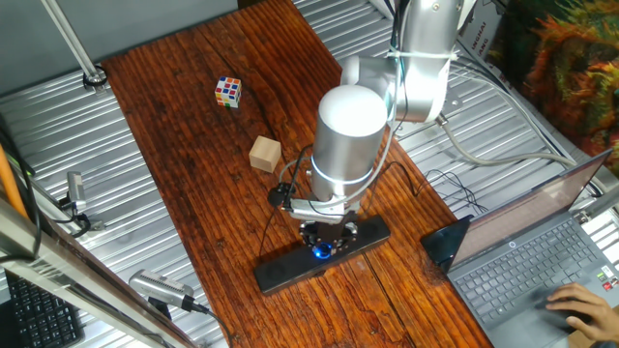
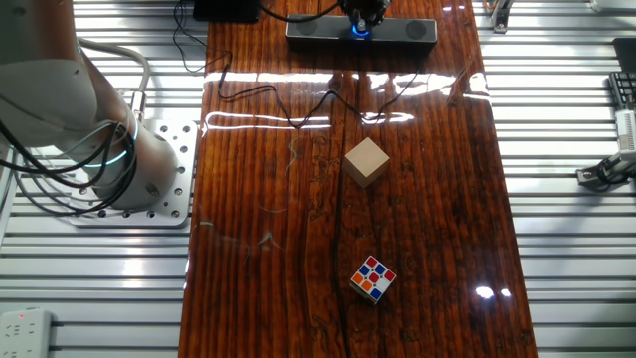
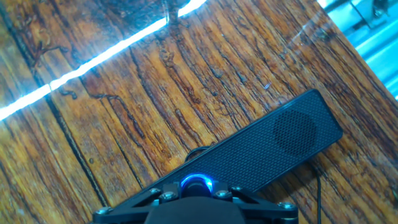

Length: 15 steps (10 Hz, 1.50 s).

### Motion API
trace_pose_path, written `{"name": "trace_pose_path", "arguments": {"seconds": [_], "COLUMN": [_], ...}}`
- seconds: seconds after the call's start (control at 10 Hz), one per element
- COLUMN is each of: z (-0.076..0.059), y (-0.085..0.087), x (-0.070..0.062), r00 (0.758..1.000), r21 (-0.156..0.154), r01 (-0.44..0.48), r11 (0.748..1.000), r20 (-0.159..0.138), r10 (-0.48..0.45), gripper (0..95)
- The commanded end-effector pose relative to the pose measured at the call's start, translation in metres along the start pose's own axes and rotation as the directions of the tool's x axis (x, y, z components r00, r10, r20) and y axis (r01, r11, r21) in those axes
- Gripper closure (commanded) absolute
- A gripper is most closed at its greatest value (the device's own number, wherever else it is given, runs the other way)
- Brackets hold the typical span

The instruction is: Turn the knob to increase the volume of the speaker

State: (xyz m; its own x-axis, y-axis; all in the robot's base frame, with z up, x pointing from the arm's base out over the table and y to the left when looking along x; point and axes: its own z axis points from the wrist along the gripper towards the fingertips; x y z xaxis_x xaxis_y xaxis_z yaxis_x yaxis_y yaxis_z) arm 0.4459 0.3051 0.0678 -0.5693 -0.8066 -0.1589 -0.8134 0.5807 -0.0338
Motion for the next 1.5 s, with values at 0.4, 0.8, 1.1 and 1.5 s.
{"name": "trace_pose_path", "arguments": {"seconds": [0.4, 0.8, 1.1, 1.5], "z": [0.0032, 0.0031, 0.0030, 0.0030], "y": [-0.0001, -0.0001, -0.0001, -0.0001], "x": [0.0000, 0.0000, -0.0001, 0.0000], "r00": [0.996, 0.986, 0.973, 0.952], "r21": [-0.006, -0.001, 0.006, -0.002], "r01": [-0.088, -0.166, -0.229, -0.305], "r11": [0.996, 0.986, 0.973, 0.952], "r20": [0.003, -0.005, -0.005, 0.008], "r10": [0.088, 0.166, 0.229, 0.305], "gripper": [95.0, 95.0, 95.0, 95.0]}}
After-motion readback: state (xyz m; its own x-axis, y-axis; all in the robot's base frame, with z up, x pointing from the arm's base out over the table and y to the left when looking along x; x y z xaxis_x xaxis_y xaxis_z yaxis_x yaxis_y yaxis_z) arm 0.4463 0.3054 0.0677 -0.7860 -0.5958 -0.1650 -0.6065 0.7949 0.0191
